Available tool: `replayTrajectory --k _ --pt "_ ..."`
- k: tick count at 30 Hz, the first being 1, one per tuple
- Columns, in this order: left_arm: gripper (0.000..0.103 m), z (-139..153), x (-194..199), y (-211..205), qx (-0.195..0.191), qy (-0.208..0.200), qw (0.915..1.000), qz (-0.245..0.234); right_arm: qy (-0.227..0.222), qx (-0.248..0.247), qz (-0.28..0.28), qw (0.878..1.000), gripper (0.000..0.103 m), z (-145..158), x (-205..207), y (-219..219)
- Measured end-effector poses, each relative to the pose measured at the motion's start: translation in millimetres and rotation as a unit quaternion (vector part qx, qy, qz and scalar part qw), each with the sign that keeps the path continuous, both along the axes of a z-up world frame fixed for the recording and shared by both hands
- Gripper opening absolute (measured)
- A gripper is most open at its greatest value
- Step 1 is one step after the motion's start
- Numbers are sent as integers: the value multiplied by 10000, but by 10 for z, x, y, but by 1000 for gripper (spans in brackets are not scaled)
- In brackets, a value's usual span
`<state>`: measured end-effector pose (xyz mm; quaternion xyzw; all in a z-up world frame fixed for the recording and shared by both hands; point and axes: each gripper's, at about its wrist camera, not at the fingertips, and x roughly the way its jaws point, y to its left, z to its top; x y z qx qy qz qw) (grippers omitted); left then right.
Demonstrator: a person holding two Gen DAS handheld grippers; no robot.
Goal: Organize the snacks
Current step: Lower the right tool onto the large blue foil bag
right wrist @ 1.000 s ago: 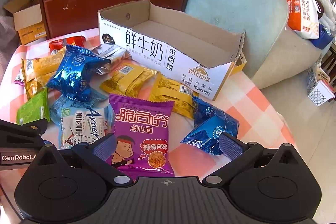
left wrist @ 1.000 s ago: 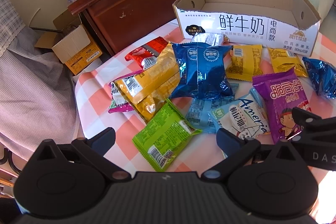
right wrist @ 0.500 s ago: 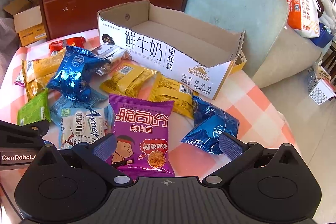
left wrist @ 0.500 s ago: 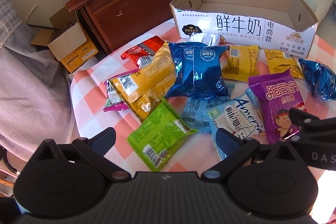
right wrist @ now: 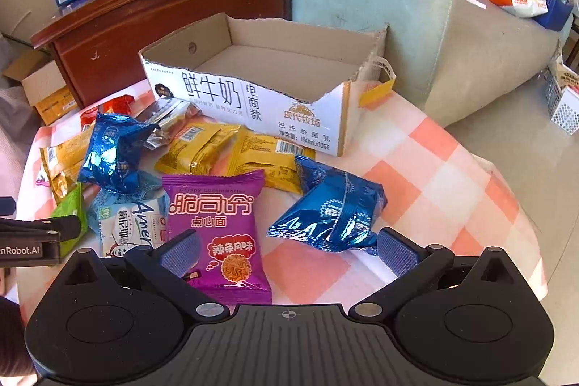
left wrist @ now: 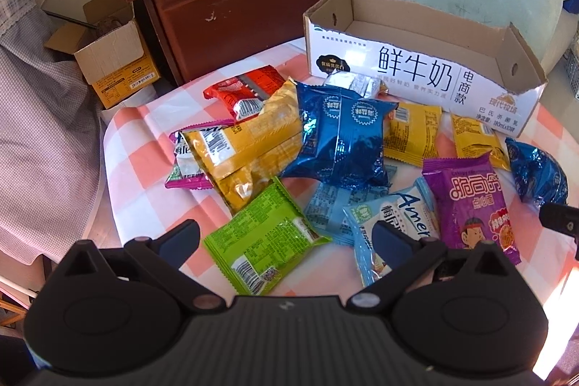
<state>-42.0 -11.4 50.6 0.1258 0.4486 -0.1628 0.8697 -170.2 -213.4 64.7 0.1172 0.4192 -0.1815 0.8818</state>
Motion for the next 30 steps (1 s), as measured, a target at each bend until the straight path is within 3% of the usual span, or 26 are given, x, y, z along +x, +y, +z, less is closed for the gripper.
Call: replayTrajectory --k 8,20,23,26,30 --pt "100 -113 -3 -200 -177 190 9995 -204 -107 496 -504 9974 103 -64 -205 -374" --pt "100 -348 120 -562 -242 321 9989 -256 -144 910 -839 9922 102 -192 86 -519" --pt "100 -414 126 -637 -99 235 9993 -282 -114 1039 -921 9903 100 -260 147 -541" --pt "100 -479 130 -634 -48 278 9993 -227 -93 1113 -912 9895 97 -314 198 -543" --pt "95 -480 101 -566 25 234 9994 -237 -33 1226 -842 9889 84 -381 231 -532"
